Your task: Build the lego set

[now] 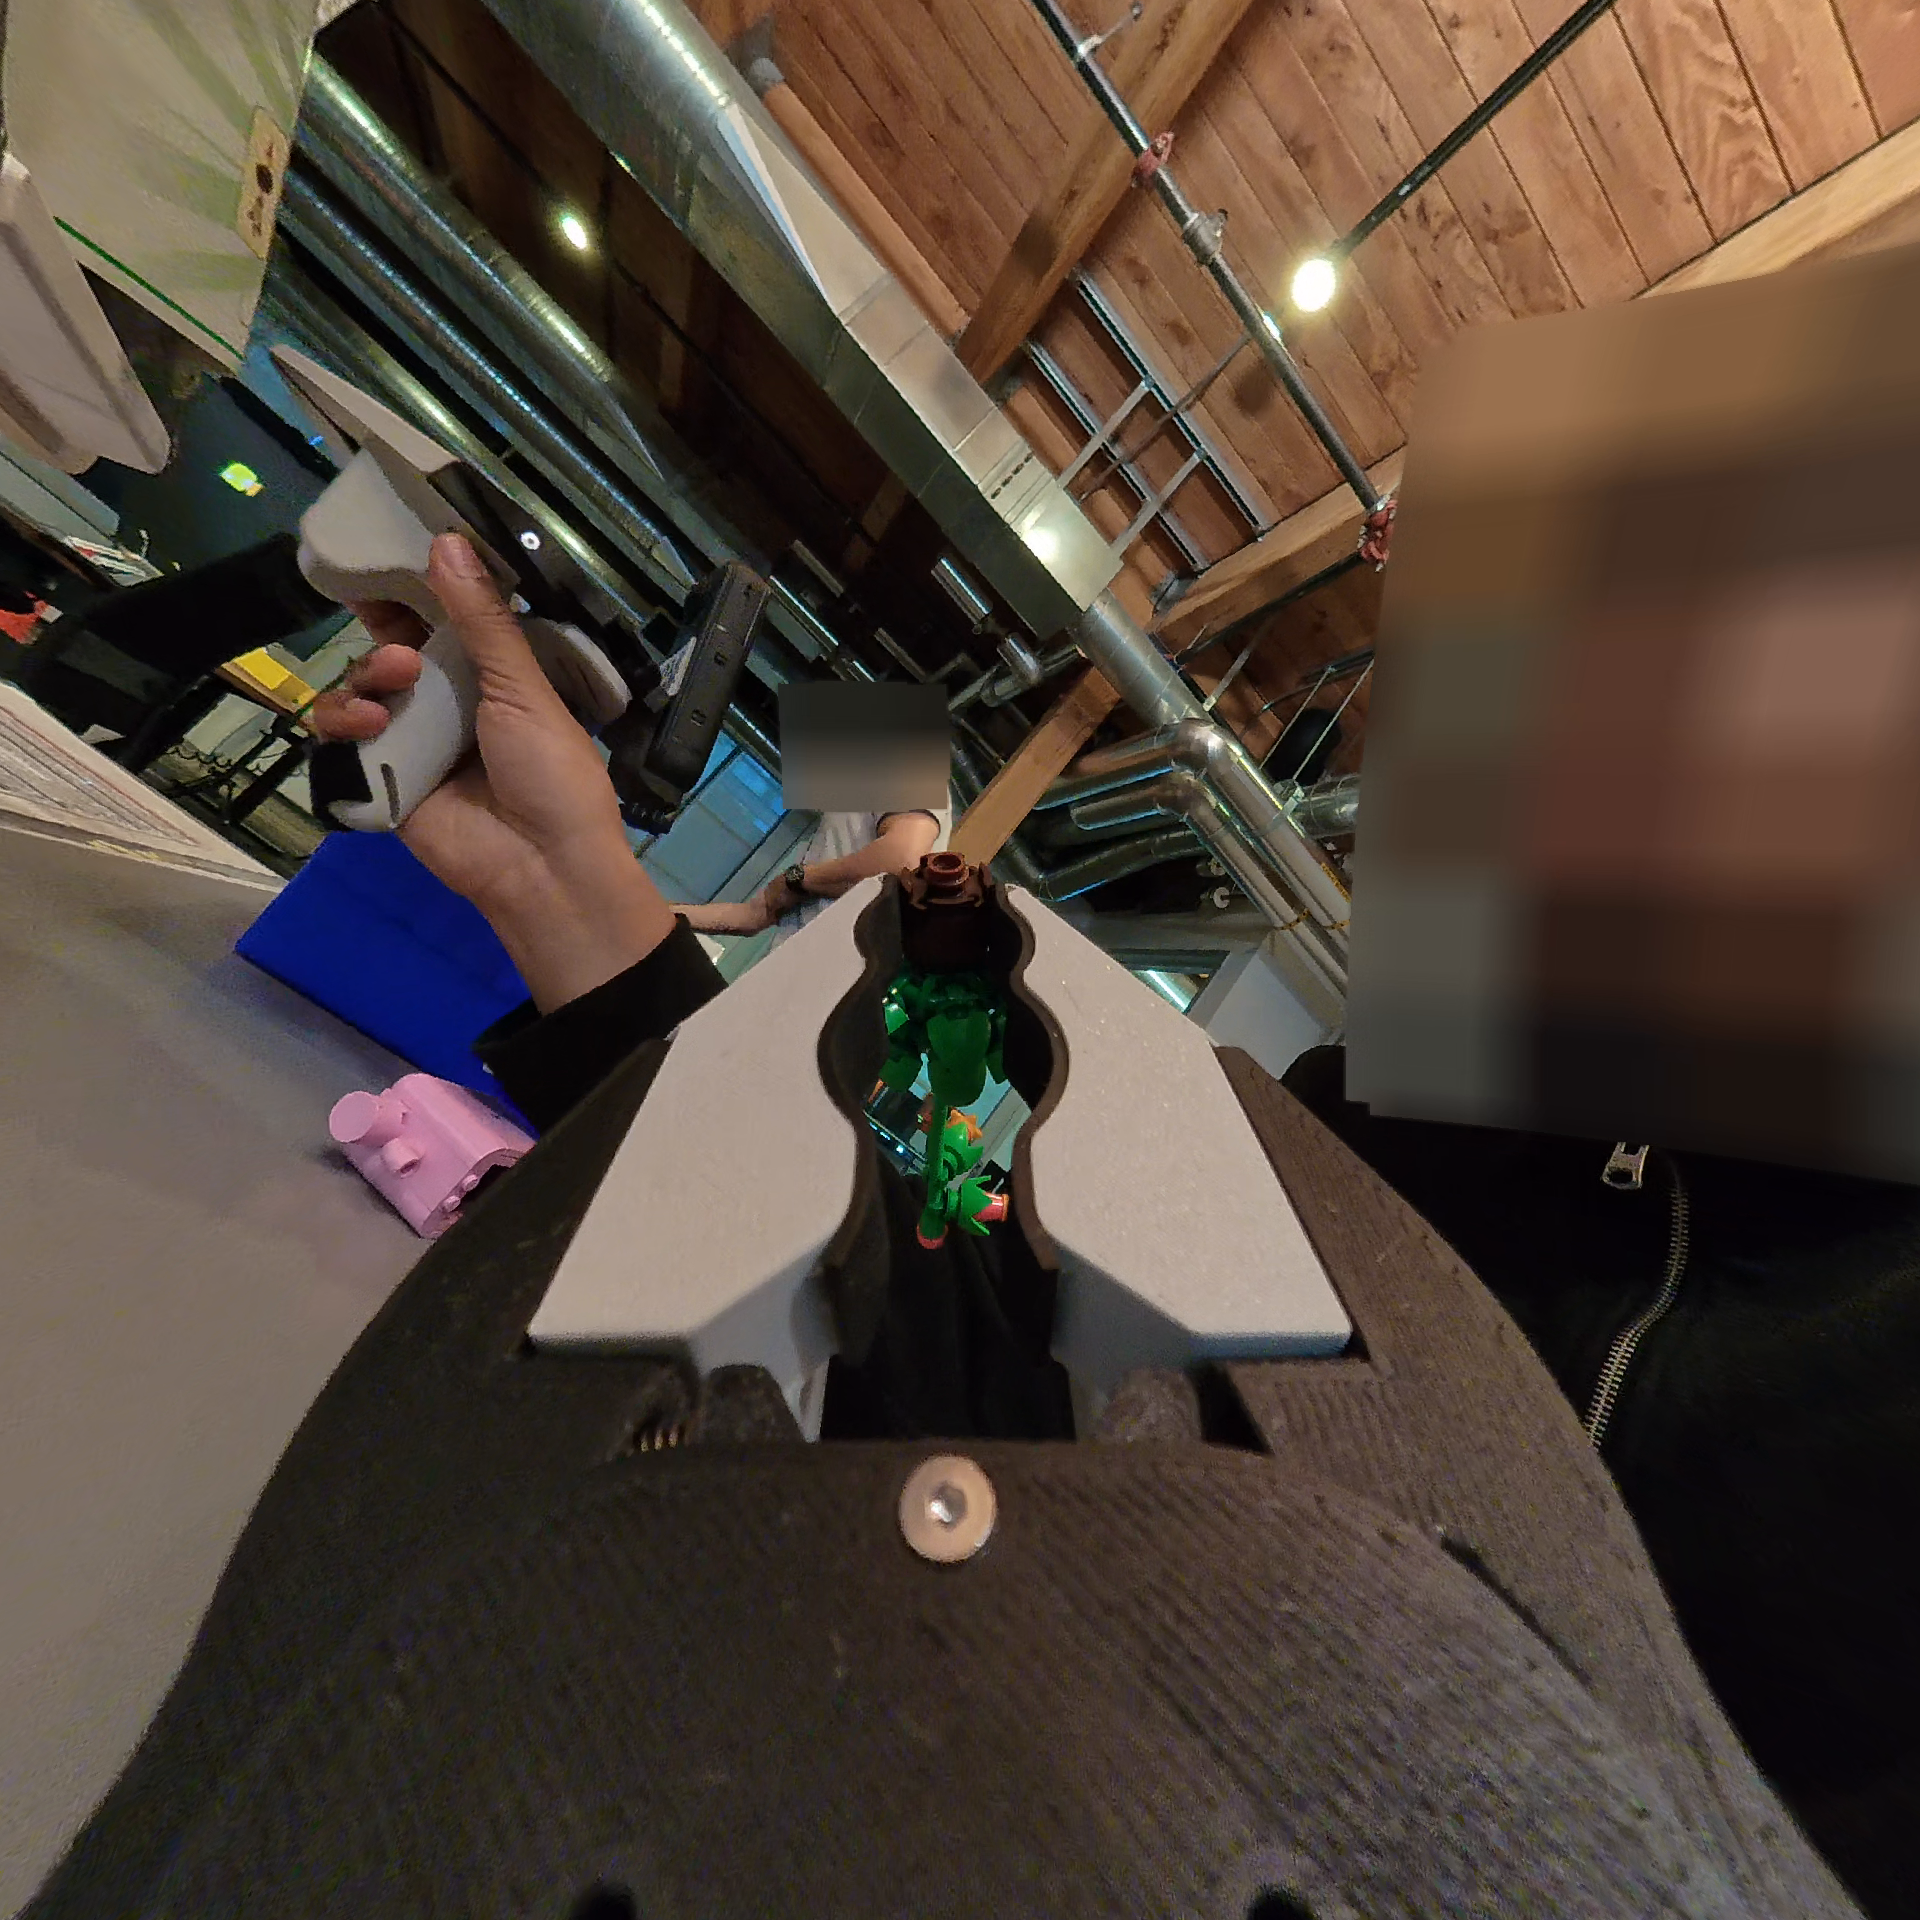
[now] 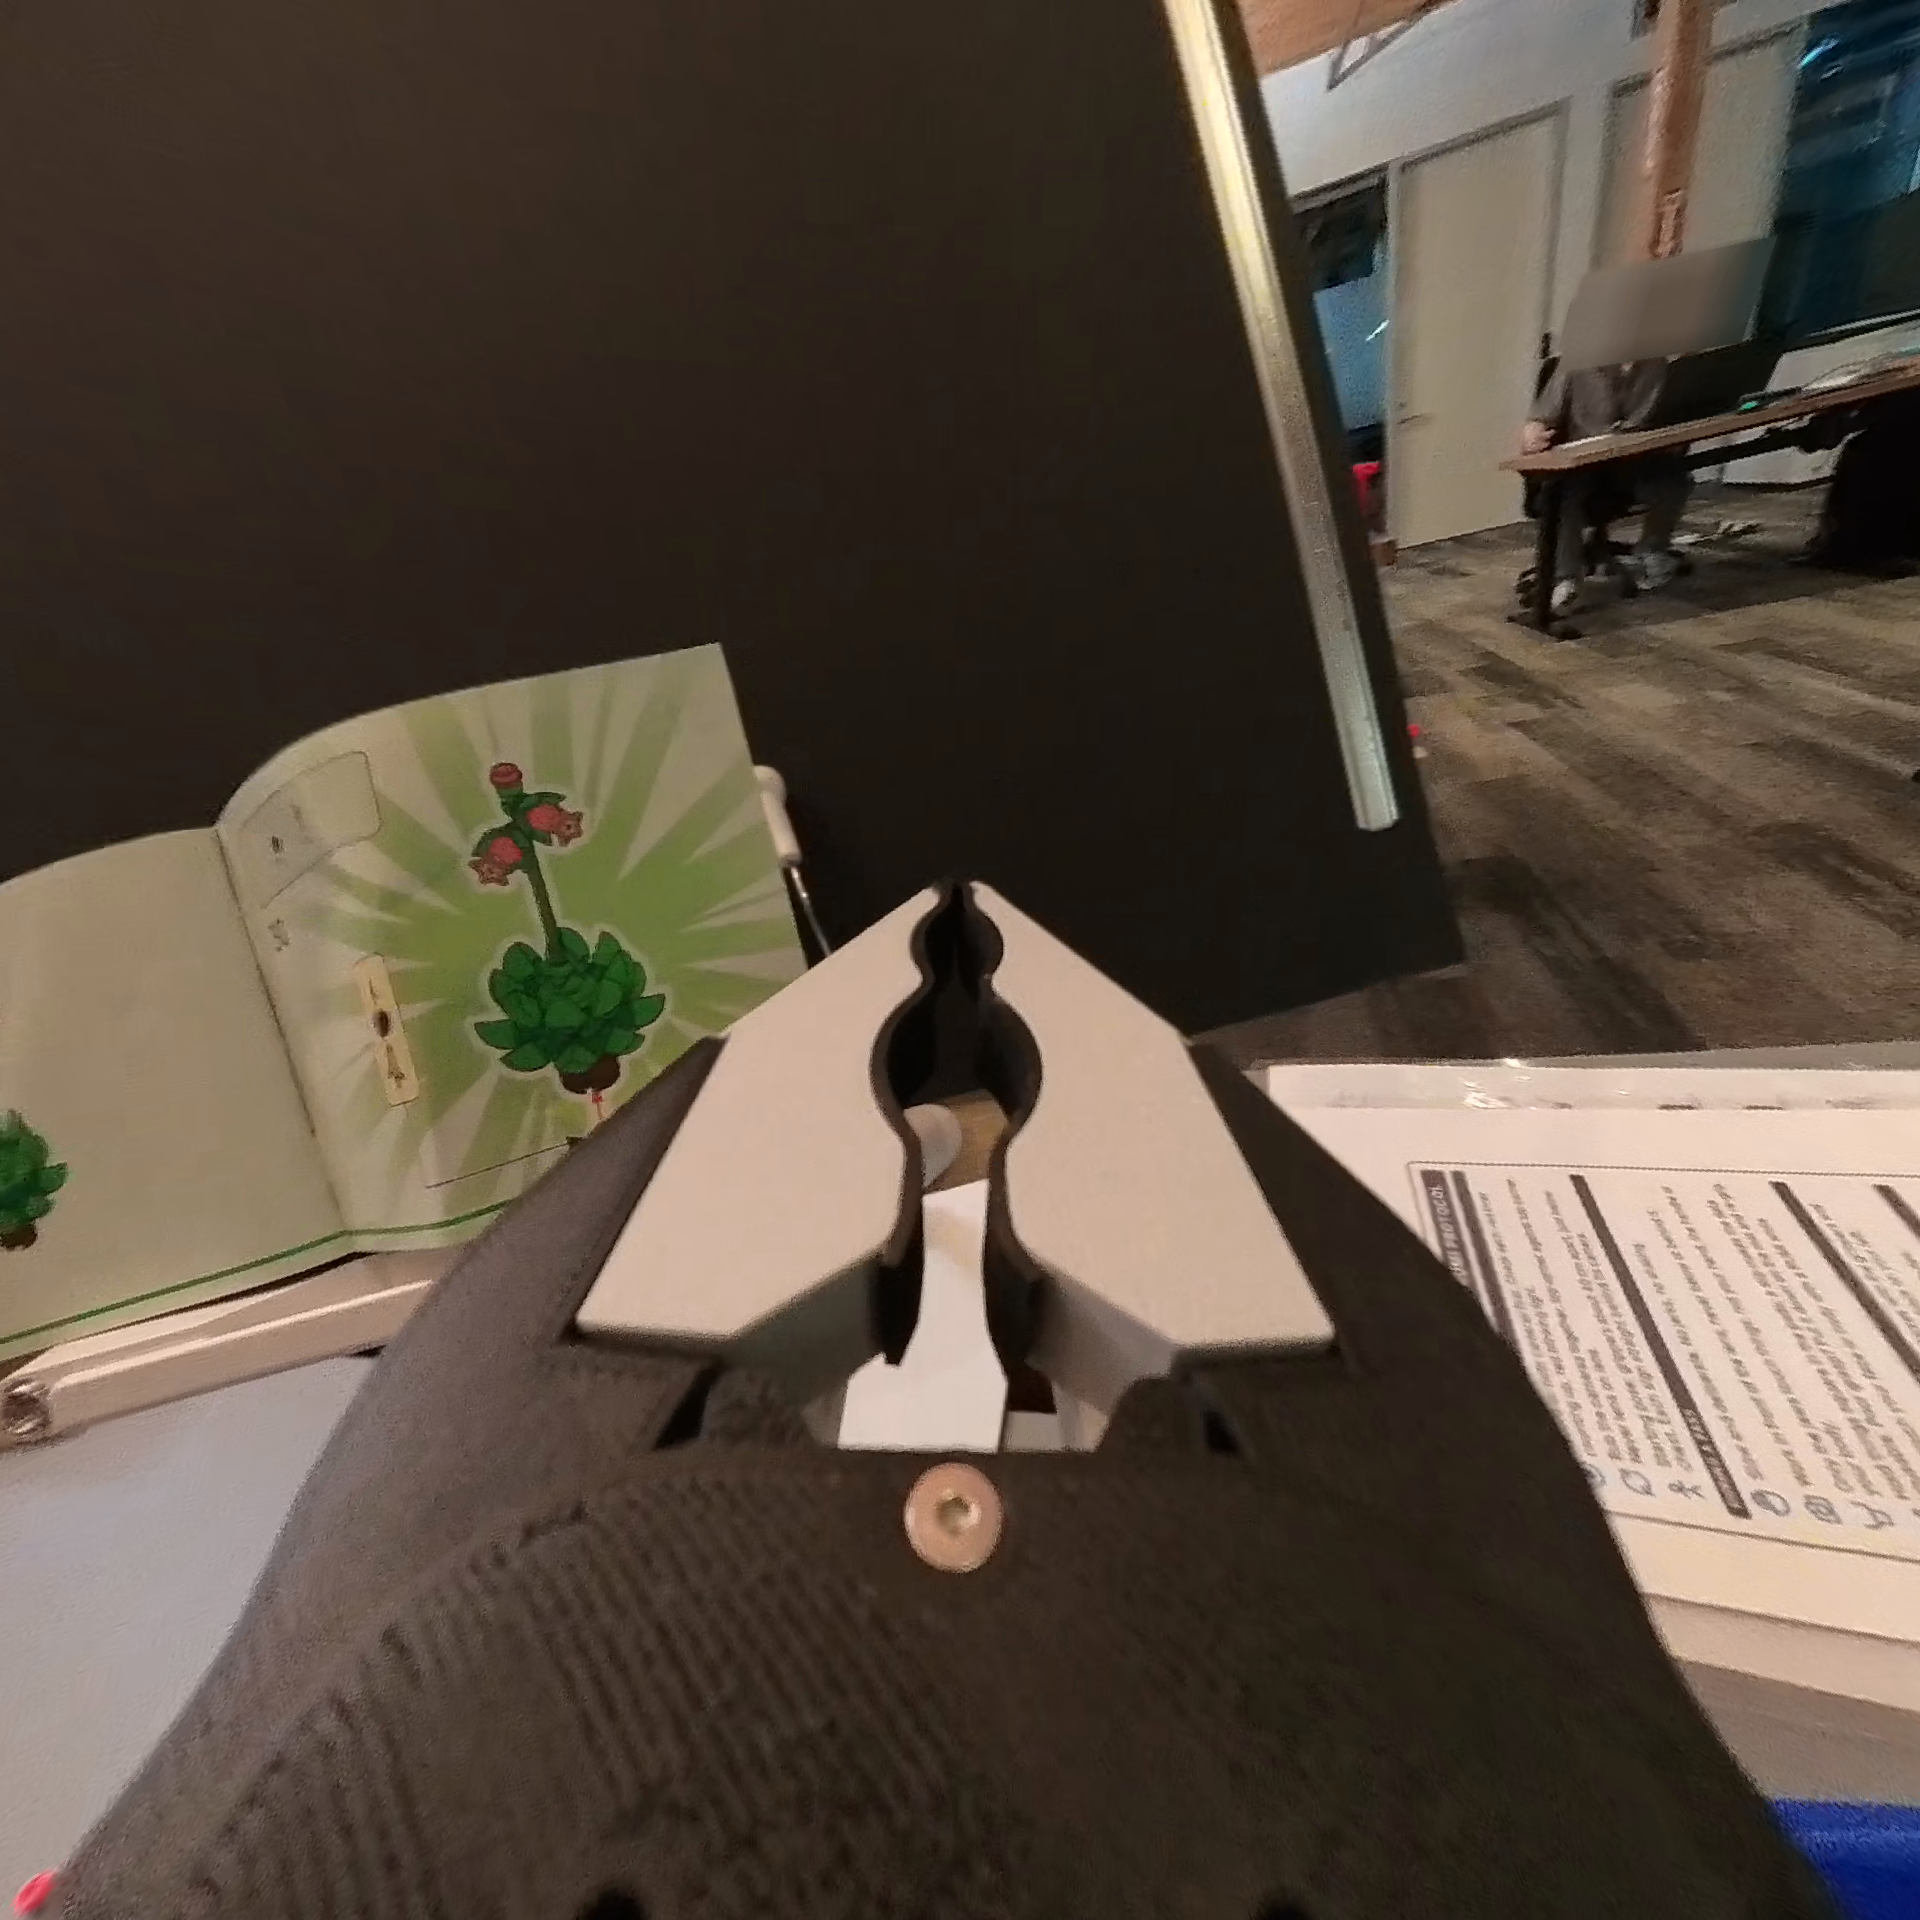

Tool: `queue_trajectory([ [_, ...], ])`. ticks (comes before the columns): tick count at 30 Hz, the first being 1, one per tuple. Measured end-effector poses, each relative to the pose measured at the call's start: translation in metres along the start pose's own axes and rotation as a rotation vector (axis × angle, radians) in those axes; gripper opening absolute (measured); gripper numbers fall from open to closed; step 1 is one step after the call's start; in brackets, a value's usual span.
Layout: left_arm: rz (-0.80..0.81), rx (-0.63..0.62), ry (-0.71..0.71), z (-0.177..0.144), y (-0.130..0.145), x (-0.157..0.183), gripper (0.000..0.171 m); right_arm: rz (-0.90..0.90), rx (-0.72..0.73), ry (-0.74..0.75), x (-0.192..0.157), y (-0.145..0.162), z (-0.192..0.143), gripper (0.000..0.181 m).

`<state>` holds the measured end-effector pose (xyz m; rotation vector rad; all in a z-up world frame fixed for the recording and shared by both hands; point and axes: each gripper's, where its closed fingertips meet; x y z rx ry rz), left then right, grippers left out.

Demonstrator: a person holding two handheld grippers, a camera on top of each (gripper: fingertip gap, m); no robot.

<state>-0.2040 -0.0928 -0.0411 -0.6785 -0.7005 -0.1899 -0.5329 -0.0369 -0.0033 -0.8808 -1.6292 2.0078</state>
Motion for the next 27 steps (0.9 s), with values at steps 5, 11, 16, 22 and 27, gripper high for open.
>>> queue_trajectory([
  [5, -0.011, -0.004, 0.002, 0.001, 0.001, -0.001, 0.012, 0.027, 0.085, -0.228, -0.040, -0.021, -0.007, 0.025],
  [11, -0.022, -0.002, 0.005, 0.000, 0.001, -0.001, 0.012, 0.097, -0.094, -0.313, -0.066, 0.002, 0.005, 0.093],
  [16, -0.027, -0.009, 0.007, 0.001, 0.002, -0.001, 0.012, 0.046, -0.098, -0.359, -0.076, 0.003, 0.003, 0.072],
  [22, -0.038, -0.005, 0.006, 0.000, 0.002, -0.003, 0.012, 0.030, 0.001, -0.489, -0.093, -0.020, -0.013, 0.036],
  [27, -0.040, -0.008, 0.002, 0.001, 0.002, -0.004, 0.012, 0.029, -0.047, -0.905, -0.153, -0.019, -0.046, 0.022],
])
Point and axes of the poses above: each gripper's, where its closed fingertips meet, z out along the fingers, y out of its underside, x = y × z across the jaws, and after that the axes turned 5 degrees about -y, right-handed
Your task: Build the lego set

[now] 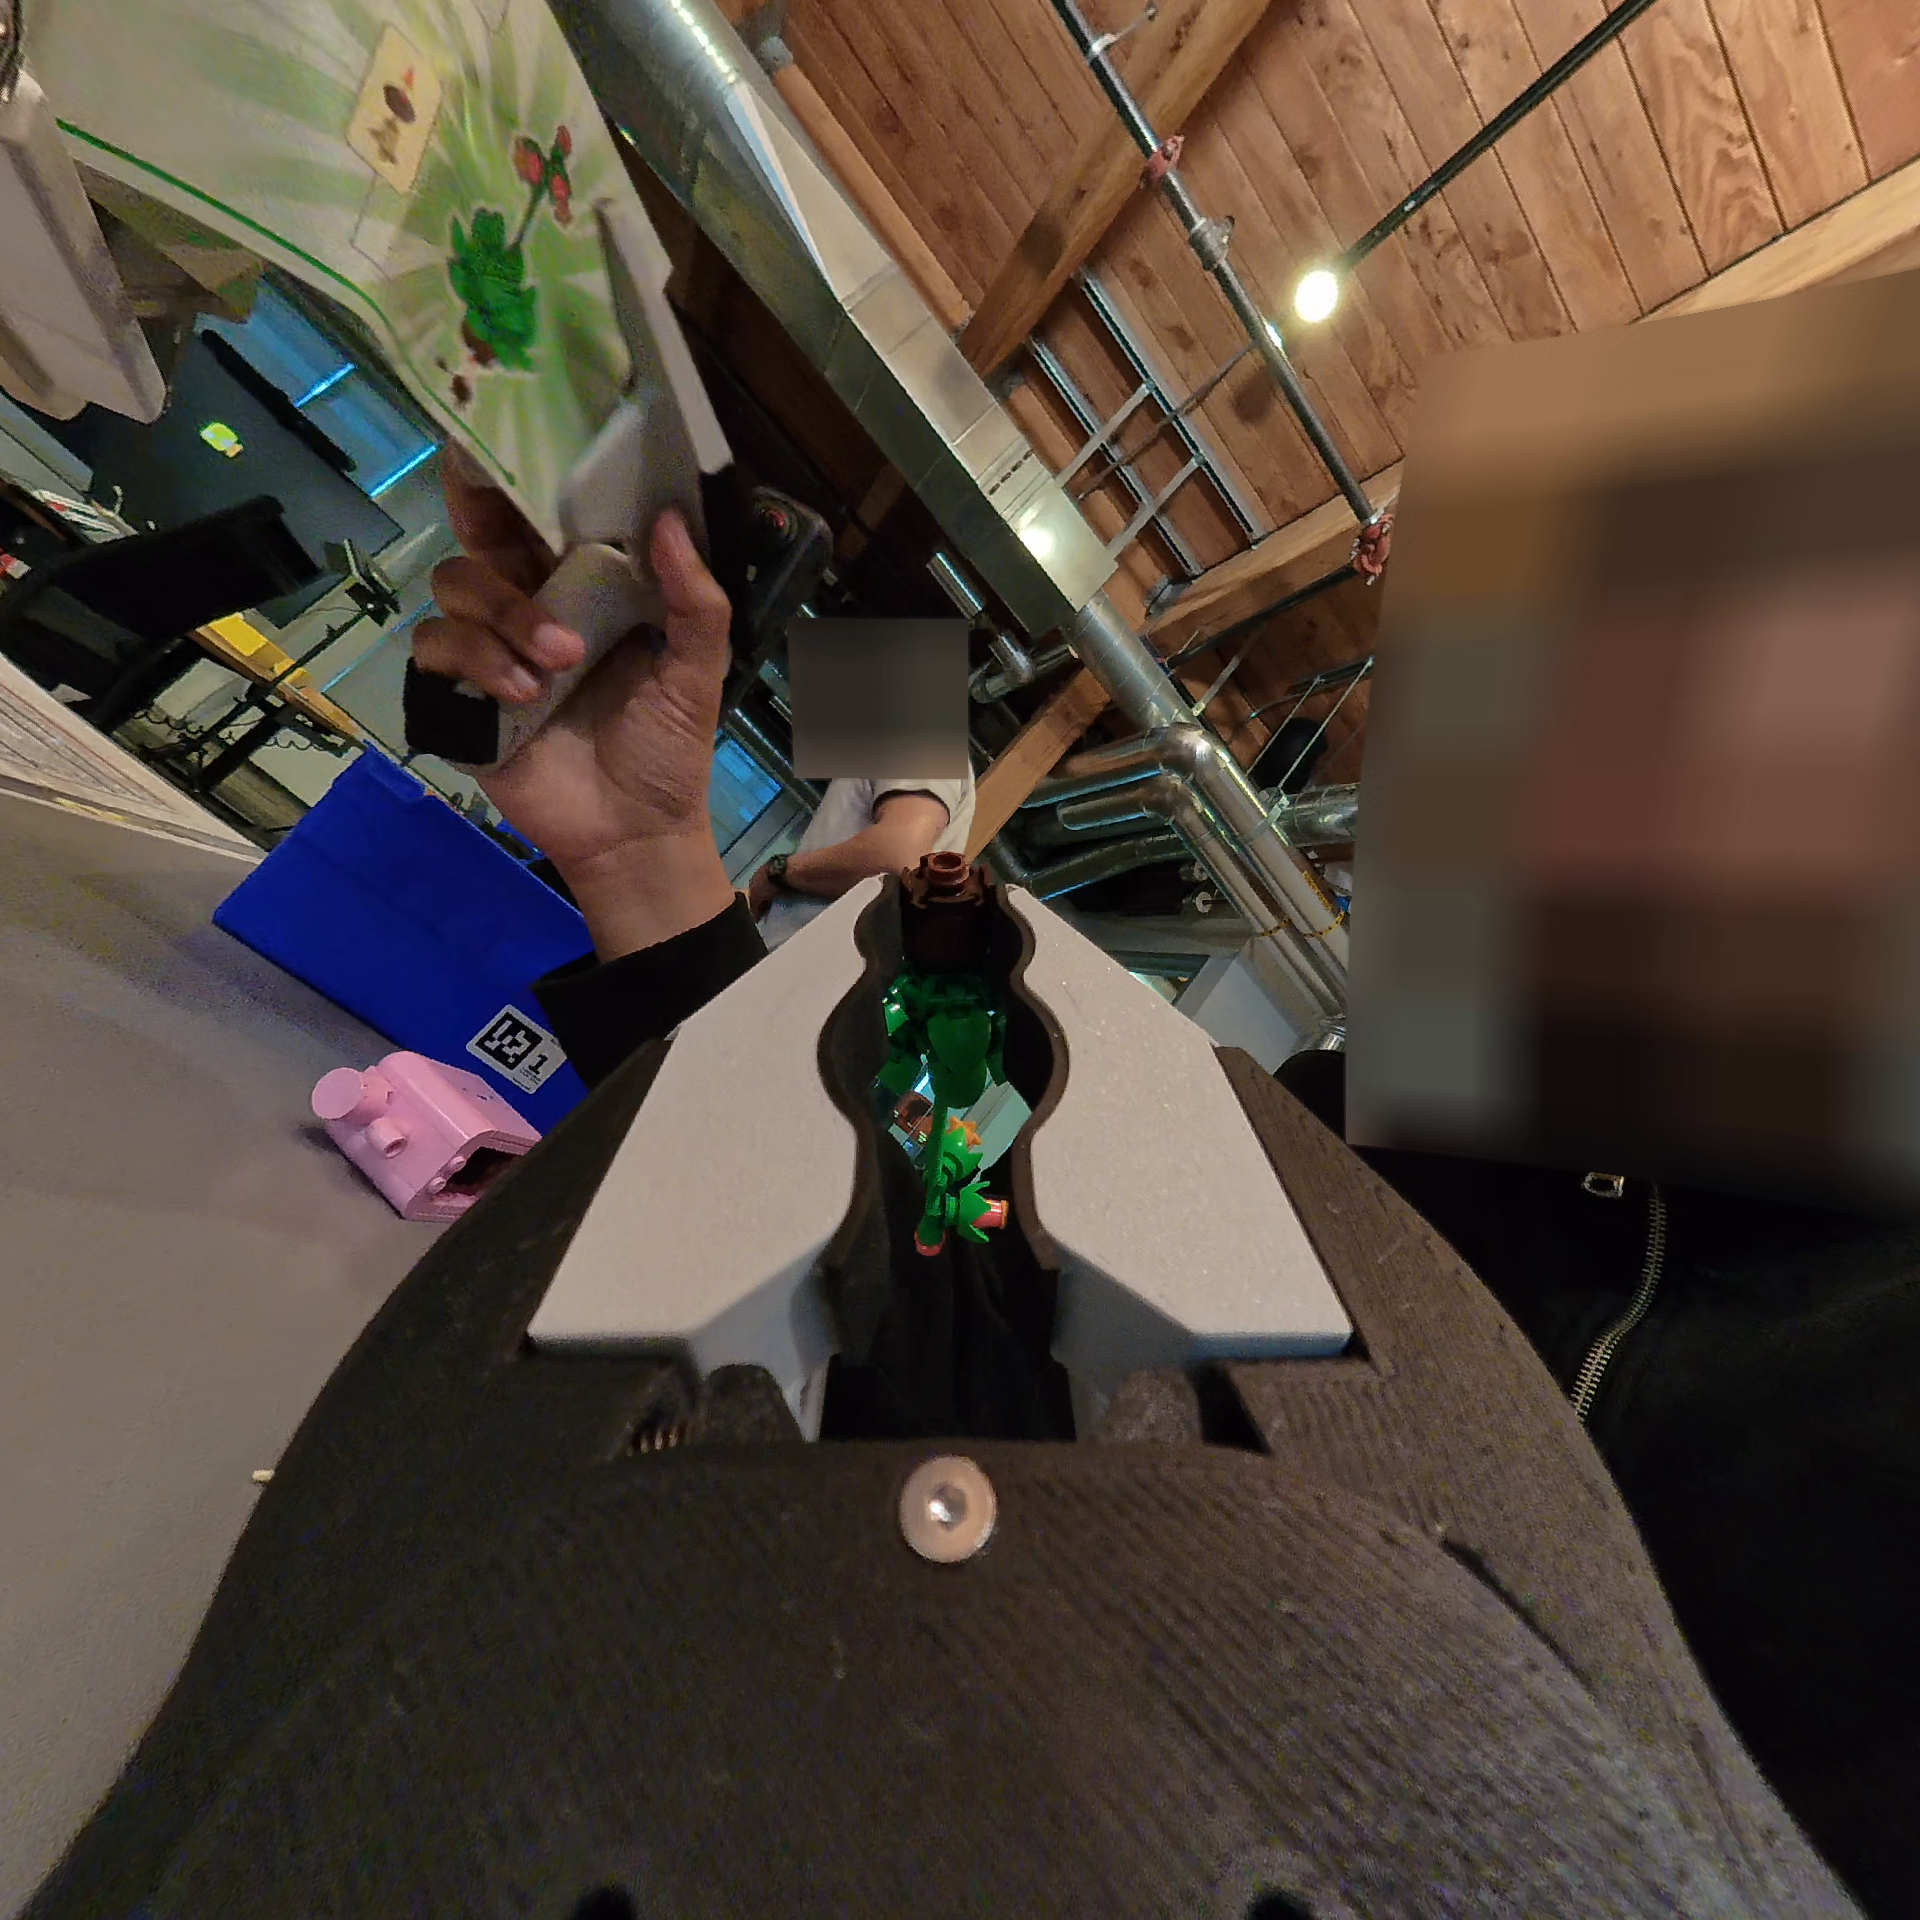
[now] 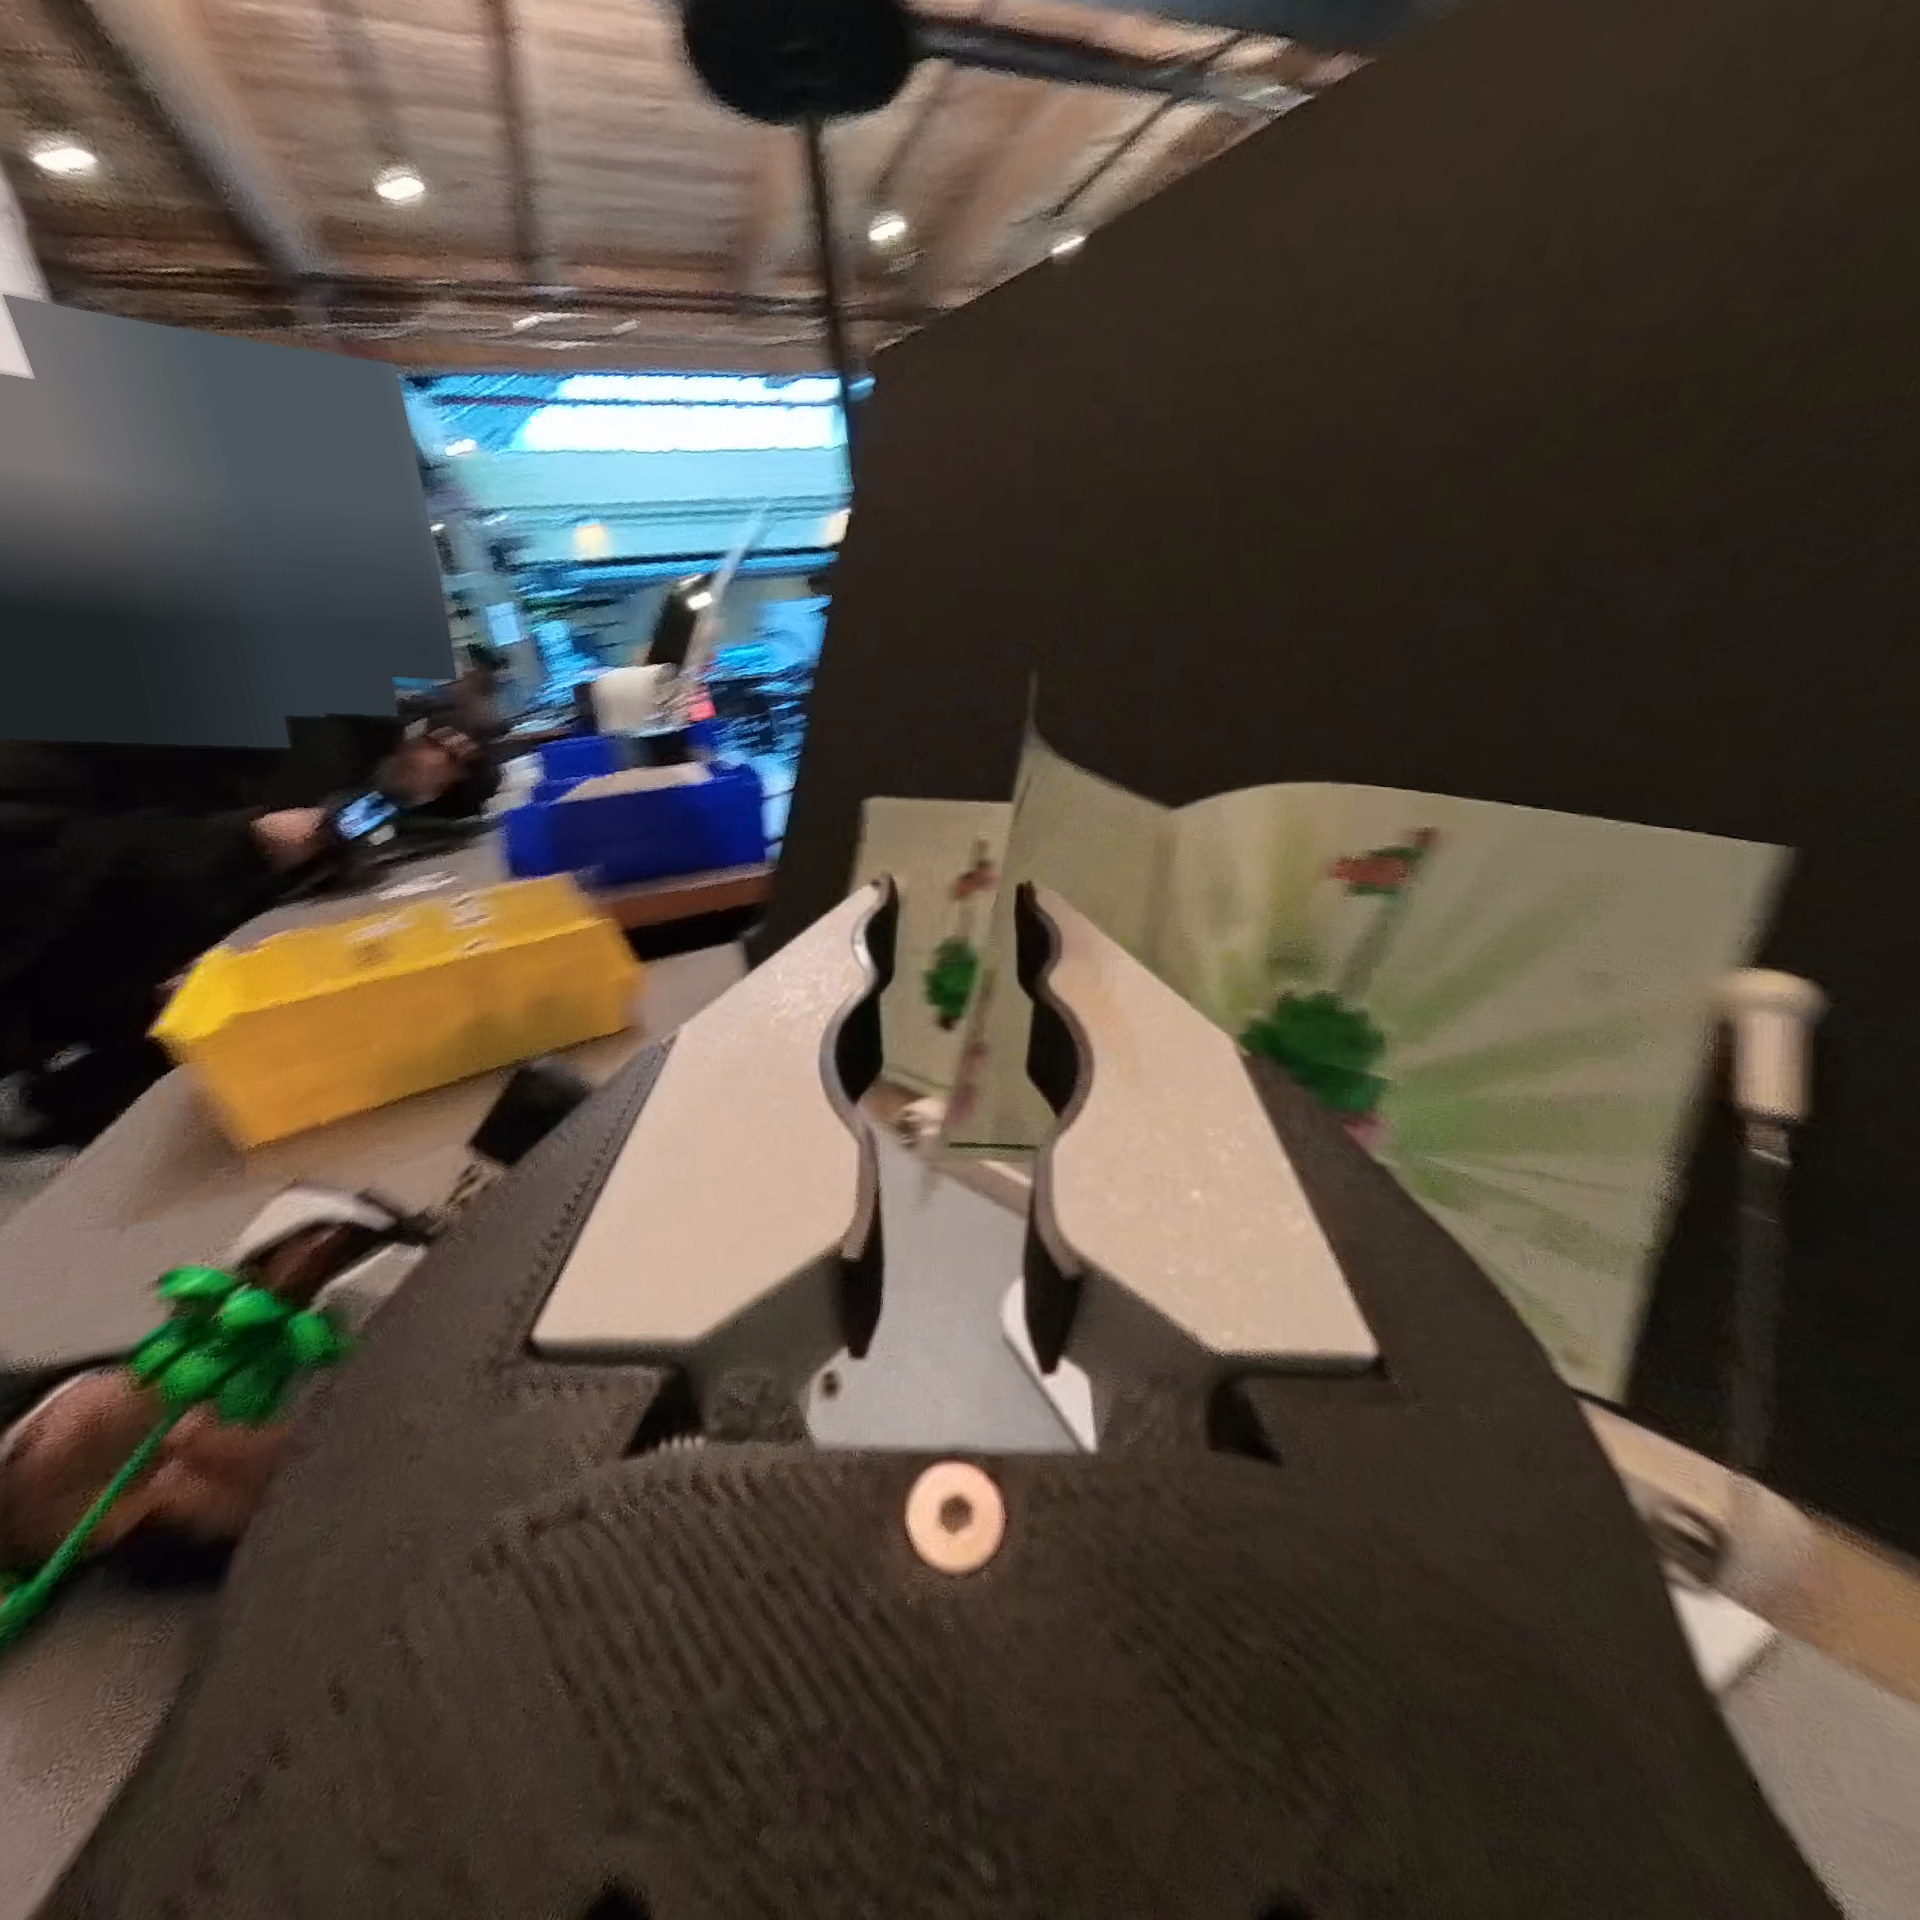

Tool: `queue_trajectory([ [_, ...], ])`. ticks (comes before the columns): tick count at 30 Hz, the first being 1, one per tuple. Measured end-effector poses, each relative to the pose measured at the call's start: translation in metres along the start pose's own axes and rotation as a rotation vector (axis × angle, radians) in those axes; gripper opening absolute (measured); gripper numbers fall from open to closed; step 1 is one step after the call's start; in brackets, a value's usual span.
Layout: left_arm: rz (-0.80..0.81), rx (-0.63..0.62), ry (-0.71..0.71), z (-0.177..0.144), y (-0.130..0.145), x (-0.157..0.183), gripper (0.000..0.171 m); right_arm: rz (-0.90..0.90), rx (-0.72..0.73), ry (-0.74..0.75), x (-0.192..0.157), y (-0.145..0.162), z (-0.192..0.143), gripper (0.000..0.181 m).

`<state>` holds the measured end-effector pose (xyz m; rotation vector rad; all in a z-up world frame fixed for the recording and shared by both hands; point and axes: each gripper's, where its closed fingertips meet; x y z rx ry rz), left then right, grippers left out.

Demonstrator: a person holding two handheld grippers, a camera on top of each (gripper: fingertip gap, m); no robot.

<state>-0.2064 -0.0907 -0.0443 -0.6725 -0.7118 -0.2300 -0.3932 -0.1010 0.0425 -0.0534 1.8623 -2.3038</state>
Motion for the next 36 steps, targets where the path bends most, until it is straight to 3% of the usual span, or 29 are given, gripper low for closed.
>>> queue_trajectory([
  [2, -0.001, -0.001, 0.000, 0.000, 0.000, 0.000, 0.012, -0.015, -0.066, -0.089, -0.018, 0.011, 0.010, 0.026],
  [8, 0.001, -0.004, -0.002, 0.000, 0.001, 0.000, 0.012, -0.151, -0.219, -0.129, -0.041, 0.047, 0.042, 0.026],
  [14, -0.004, -0.002, 0.002, 0.000, 0.000, 0.000, 0.012, -0.152, -0.323, -0.145, -0.051, 0.072, 0.060, 0.047],
  [21, -0.008, -0.002, 0.004, 0.000, 0.000, 0.000, 0.012, -0.129, -0.304, -0.159, -0.055, 0.066, 0.058, 0.054],
  [30, -0.014, -0.008, 0.002, 0.001, 0.002, -0.001, 0.012, -0.073, -0.481, -0.251, -0.076, 0.102, 0.068, 0.060],
  [36, -0.017, -0.005, 0.004, 0.000, 0.001, -0.001, 0.012, -0.080, -0.483, -0.239, -0.073, 0.100, 0.066, 0.057],
])
Point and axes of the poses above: each gripper's, where its closed fingertips meet, z out along the fingers, y out of its underside, x = y × z across the jaws, and after that the axes turned 5 degrees about -y, right-handed
